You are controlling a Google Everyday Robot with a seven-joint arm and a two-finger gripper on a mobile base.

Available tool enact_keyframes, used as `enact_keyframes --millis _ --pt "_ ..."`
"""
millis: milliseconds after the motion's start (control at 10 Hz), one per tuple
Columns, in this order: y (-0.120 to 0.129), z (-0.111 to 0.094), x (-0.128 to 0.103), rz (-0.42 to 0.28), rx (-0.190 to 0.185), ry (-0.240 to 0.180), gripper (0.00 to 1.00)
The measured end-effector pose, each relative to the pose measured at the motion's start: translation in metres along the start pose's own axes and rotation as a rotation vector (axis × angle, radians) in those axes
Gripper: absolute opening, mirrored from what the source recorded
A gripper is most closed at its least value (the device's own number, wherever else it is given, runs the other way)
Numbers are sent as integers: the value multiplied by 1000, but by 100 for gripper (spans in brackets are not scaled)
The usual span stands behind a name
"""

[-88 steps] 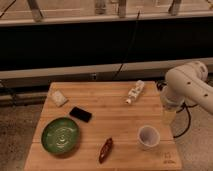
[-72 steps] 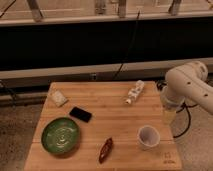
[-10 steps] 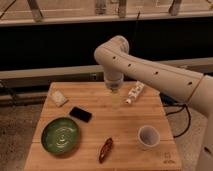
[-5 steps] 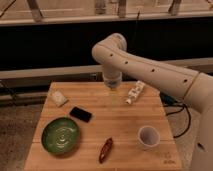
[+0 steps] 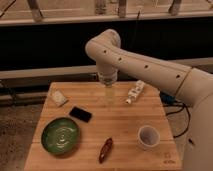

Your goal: Move the arm in a circular motion

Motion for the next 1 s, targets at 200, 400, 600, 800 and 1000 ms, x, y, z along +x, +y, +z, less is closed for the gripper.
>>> enact_keyframes --millis 200,400,600,800,1000 --pt "1 -3 1 12 -1 -1 80" --pt "5 -10 0 22 -1 -4 80" --pt "8 -13 7 36 2 2 80" --pt "12 -17 2 39 10 -2 80" --pt "18 -19 1 44 9 1 80"
